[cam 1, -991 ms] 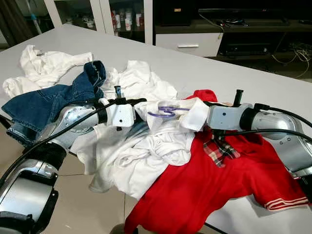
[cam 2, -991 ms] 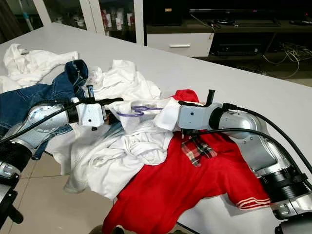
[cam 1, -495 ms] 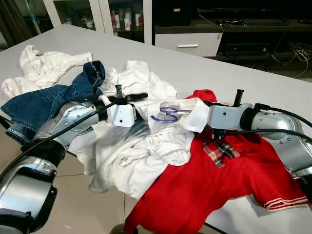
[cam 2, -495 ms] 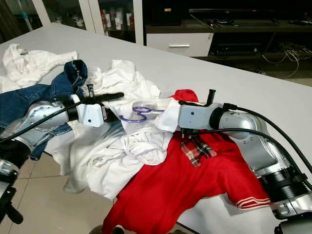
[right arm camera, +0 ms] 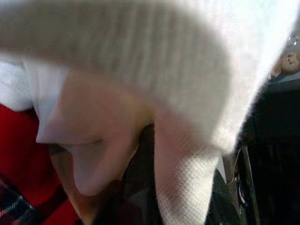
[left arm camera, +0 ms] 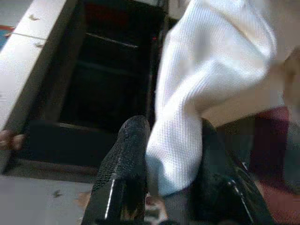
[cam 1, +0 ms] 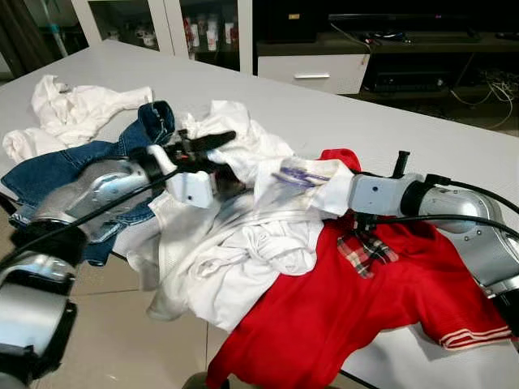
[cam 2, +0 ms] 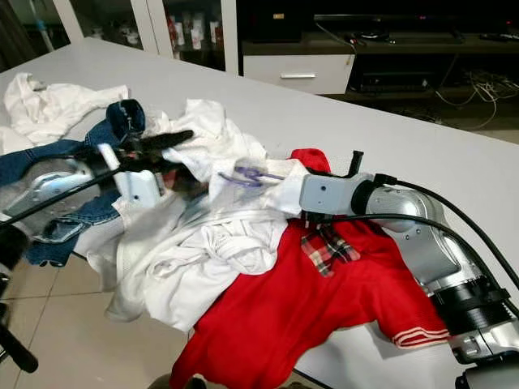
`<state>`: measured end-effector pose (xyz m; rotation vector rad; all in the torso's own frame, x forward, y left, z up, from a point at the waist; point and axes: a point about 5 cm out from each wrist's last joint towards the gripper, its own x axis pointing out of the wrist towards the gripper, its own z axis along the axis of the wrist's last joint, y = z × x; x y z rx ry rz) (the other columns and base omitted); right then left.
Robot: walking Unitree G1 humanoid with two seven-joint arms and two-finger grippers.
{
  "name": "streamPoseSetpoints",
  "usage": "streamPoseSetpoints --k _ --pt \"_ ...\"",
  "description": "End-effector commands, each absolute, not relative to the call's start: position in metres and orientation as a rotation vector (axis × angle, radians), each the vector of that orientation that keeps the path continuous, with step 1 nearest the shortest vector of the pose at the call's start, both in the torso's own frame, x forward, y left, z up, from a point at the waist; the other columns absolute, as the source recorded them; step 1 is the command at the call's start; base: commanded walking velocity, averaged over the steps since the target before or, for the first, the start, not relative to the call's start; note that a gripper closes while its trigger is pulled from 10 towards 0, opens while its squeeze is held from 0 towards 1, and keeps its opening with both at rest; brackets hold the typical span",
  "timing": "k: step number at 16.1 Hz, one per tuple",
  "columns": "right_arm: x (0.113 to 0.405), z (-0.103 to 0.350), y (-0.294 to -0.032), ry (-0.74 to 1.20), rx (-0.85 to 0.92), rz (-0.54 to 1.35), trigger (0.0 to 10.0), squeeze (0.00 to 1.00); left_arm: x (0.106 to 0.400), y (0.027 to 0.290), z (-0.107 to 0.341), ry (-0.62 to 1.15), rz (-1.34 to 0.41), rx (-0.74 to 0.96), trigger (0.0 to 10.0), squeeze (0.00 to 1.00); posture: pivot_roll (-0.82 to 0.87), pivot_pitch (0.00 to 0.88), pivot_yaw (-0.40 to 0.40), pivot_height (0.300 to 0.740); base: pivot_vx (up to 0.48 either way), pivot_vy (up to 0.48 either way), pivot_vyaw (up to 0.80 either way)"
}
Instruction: Hang hanger
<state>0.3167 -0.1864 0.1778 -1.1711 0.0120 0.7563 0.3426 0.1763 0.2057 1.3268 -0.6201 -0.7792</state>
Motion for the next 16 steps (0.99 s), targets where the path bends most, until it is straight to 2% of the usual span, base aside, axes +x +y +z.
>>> streamPoseSetpoints --k 1,4,7,9,10,11,16 --pt "0.319 0.183 -0.192 0.011 -1.164 0.714 0.0 0.00 0.341 0.182 0.207 -0.638 -0.756 1.384 10.0 0.00 0.05 0.000 0.019 0.740 0.000 0.000 0.00" --pt "0.322 0.180 -0.195 0.024 -1.144 0.688 0.0 0.00 0.340 0.196 0.210 -0.660 -0.660 1.354 10.0 0.00 0.05 0.000 0.018 0.740 0.000 0.000 0.00" --pt "0.326 0.183 -0.192 0.009 -1.033 0.641 0.0 0.00 0.342 0.202 0.231 -0.736 -0.472 1.075 10.0 0.00 0.06 0.000 0.015 0.740 0.000 0.000 0.00" --pt "0.333 0.190 -0.189 -0.027 -0.866 0.543 0.0 0.00 0.347 0.207 0.239 -0.726 -0.320 0.843 10.0 0.00 0.07 0.000 0.009 0.740 0.000 0.000 0.00" --pt "0.334 0.191 -0.189 -0.030 -0.840 0.529 0.0 0.00 0.347 0.207 0.239 -0.729 -0.303 0.799 10.0 0.00 0.07 0.000 0.009 0.740 0.000 0.000 0.00" --pt "0.338 0.193 -0.188 -0.032 -0.756 0.489 0.0 0.00 0.347 0.207 0.241 -0.737 -0.255 0.674 10.0 0.00 0.07 0.000 0.009 0.740 0.000 0.000 0.00" --pt "0.337 0.185 -0.182 0.000 -0.640 0.508 0.0 0.00 0.343 0.204 0.239 -0.711 -0.267 0.511 10.0 0.00 0.07 0.000 0.011 0.740 0.000 0.000 0.00"
